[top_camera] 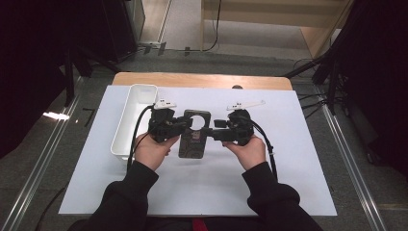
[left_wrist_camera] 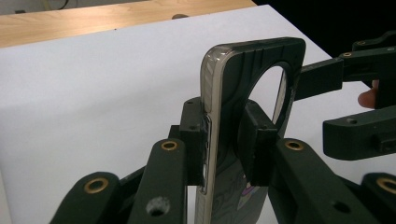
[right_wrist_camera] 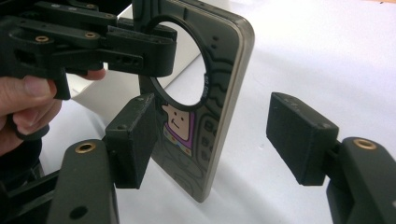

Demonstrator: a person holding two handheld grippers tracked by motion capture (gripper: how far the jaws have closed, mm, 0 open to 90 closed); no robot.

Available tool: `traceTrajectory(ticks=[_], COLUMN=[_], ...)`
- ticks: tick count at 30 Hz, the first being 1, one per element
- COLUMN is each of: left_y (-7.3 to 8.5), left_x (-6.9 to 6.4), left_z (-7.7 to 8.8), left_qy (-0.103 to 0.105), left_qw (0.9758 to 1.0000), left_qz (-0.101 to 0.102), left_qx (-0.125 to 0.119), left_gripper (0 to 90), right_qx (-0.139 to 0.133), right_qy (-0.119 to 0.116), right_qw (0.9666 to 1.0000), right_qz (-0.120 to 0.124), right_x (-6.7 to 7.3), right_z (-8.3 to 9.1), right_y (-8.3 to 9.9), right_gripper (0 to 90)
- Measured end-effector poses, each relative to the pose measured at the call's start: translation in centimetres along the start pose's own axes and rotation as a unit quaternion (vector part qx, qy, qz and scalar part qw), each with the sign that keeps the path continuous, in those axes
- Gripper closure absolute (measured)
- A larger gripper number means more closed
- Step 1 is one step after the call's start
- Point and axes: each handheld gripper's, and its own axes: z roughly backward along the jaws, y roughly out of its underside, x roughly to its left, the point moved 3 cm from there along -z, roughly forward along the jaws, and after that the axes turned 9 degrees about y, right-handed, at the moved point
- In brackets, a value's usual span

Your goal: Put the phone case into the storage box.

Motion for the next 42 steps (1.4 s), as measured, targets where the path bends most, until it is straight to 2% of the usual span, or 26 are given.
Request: traceTrajectory(ticks=[2,7,11,13,15,17,19,22,26,30,36,42], left_y=[0.0,-0.2,-0.3,-0.3,-0.4,-0.4,-0.4,-0.5,-0.5,-0.6,-0.7,-0.7], left_x=[0.0,-0.1,-0.1,-0.1,-0.1,-0.1,-0.2,-0.2,-0.2,-0.1,0.1,0.1], left_z=[0.1,0.3,0.5,0.5,0.6,0.6,0.6,0.6,0.8,1.0,1.3,1.4], left_qy=[0.003,0.013,0.016,0.019,0.021,0.025,0.028,0.029,0.033,0.034,0.038,0.04], left_qw=[1.0,0.9999,0.9999,0.9998,0.9998,0.9997,0.9996,0.9996,0.9994,0.9994,0.9993,0.9992], left_qz=[0.001,0.001,-0.001,-0.003,-0.003,-0.001,-0.001,-0.003,-0.003,0.001,0.002,0.002], left_qx=[0.0,-0.002,0.0,0.002,0.005,0.007,0.009,0.007,0.008,0.01,0.005,0.006], left_gripper=[73.2,73.2,73.1,73.1,73.1,73.1,73.1,73.1,73.1,73.1,73.0,73.0], right_qx=[-0.009,-0.009,-0.003,-0.001,0.009,0.022,0.02,0.029,0.025,0.029,0.029,0.023], right_qy=[-0.004,-0.016,-0.009,-0.015,-0.019,-0.026,-0.023,-0.023,-0.012,-0.009,-0.001,-0.006], right_qw=[1.0,0.9998,0.9999,0.9997,0.9993,0.999,0.999,0.9983,0.9978,0.9984,0.9979,0.9979], right_qz=[-0.002,0.0,0.011,0.021,0.031,0.029,0.032,0.045,0.06,0.048,0.058,0.059], right_x=[-0.1,-0.3,-0.8,-1.0,-1.3,-1.6,-1.8,-2.0,-2.0,-2.1,-2.4,-2.8], right_z=[0.3,0.8,1.0,1.1,1.3,1.3,1.4,1.4,1.7,2.1,3.0,3.7], right_y=[0.1,0.3,0.7,1.0,1.3,1.5,1.8,2.1,2.4,3.0,4.2,5.2], right_gripper=[31.7,28.2,26.5,24.9,19.2,14.7,10.7,10.7,10.7,10.9,11.0,11.3])
